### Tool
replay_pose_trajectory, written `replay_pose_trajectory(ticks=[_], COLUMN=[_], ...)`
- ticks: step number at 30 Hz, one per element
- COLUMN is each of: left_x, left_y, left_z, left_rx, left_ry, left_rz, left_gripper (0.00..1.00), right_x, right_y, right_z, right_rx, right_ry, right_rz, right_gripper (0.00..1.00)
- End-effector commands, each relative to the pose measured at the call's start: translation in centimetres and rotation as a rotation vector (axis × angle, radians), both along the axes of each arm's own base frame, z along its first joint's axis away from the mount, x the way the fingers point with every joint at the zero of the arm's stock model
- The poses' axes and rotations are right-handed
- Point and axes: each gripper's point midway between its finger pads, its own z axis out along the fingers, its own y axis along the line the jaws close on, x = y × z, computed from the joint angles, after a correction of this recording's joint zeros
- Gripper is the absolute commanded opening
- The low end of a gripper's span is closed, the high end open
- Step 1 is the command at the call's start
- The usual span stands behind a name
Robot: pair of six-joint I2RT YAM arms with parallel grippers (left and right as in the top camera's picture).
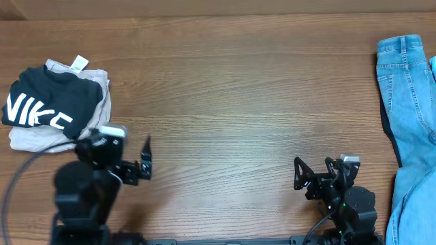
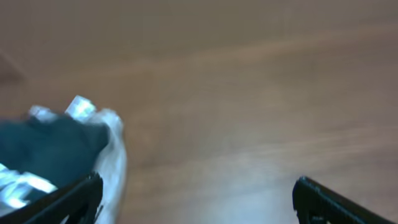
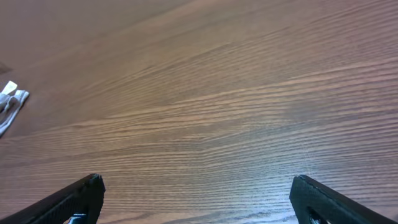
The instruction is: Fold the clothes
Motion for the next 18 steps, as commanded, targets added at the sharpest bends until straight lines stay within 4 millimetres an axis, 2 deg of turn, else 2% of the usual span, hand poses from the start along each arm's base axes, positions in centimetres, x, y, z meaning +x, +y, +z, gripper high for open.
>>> replay_pose_trajectory(ticks=[1, 4, 7, 10, 11, 18], left_x=[-0.4, -0.9, -1.5, -1.8, -1.7, -1.5], left_y=[-1.5, -1.6, -1.7, -1.9, -2.0, -1.9], left_z=[-5.8, -9.9, -12.4, -13.1, -12.4, -12.4], left_rx=[-0.103, -0.138, -0.142, -0.145, -0.151, -0.149], left_ry=[-0.007, -0.002, -0.026, -0.072, -0.102, -0.109], left_rz=[-0.065, -0.052, -0.057, -0.073, -0.082, -0.074], left_gripper=[1.00, 1.00, 1.00, 1.00, 1.00, 1.00], right_x=[0.0, 0.0, 0.0, 0.0, 0.0, 0.0], right_y=[-0.1, -0.1, -0.1, -0.1, -0.1, -0.1], right_z=[-0.6, -0.5, -0.6, -0.6, -0.6, -0.6], right_rx=[0.001, 0.001, 0.001, 0.001, 0.001, 0.001], right_ry=[0.007, 0.006, 0.007, 0.007, 0.007, 0.007], right_rz=[-0.005, -0.005, -0.005, -0.005, -0.005, -0.005], right_gripper=[1.00, 1.00, 1.00, 1.00, 1.00, 1.00])
